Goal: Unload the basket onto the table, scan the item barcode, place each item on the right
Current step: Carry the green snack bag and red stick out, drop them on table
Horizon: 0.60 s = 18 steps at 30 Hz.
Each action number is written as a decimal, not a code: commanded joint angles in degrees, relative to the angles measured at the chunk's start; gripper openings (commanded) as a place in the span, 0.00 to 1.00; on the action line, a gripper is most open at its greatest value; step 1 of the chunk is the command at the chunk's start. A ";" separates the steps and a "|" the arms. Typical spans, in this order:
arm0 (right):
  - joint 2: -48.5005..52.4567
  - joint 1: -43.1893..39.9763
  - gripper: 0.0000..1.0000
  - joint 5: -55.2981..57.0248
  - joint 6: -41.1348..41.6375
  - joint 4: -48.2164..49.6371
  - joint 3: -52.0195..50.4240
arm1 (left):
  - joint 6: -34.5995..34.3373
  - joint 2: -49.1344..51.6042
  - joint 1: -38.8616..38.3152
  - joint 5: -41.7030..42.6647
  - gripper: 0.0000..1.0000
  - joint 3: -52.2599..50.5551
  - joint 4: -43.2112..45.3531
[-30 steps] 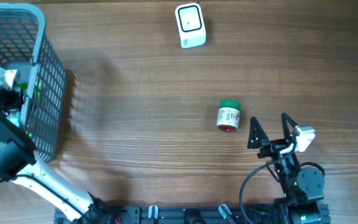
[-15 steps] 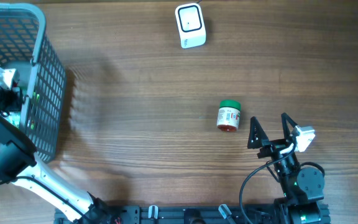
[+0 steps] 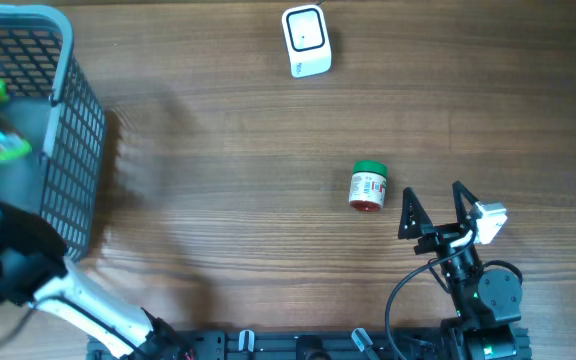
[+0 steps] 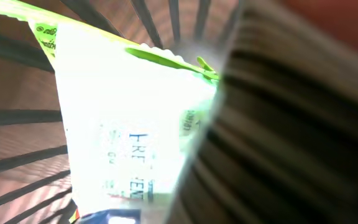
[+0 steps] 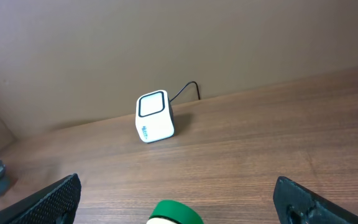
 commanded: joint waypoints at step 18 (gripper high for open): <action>-0.26 -0.33 1.00 -0.09 0.42 0.15 -0.07 | -32.33 -32.50 -51.21 -14.01 0.04 3.48 -21.86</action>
